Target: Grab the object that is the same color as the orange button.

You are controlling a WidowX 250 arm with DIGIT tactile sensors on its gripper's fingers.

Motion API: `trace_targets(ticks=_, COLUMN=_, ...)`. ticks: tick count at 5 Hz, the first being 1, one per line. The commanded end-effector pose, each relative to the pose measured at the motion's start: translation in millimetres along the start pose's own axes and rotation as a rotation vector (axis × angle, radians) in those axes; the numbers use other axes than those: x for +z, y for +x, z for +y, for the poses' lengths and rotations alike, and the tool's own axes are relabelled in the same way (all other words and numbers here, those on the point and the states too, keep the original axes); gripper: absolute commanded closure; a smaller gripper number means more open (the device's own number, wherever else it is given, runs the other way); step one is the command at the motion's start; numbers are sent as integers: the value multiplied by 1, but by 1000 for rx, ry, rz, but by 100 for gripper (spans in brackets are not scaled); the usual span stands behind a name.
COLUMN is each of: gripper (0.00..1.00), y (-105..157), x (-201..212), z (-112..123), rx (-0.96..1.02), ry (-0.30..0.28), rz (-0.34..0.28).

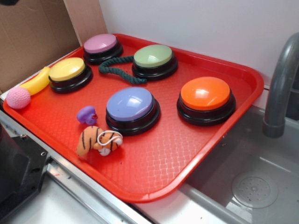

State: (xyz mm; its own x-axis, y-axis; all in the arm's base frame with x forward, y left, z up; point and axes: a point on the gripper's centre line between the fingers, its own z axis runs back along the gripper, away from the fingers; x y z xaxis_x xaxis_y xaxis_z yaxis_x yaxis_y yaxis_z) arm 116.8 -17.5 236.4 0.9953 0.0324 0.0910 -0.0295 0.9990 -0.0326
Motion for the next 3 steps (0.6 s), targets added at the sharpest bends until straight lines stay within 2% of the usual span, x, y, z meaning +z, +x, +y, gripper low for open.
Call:
trace_targets(ticks=1, gripper=0, y=0, x=0, z=0, rx=0, ry=0, rz=0)
trace_targets(ticks=2, gripper=0, y=7, x=-19, z=-19, rx=-104, ry=-9, rz=7)
trace_targets(ticks=3, gripper=0, y=6, x=-44, z=-39, rx=-134, ry=-11, rz=-31)
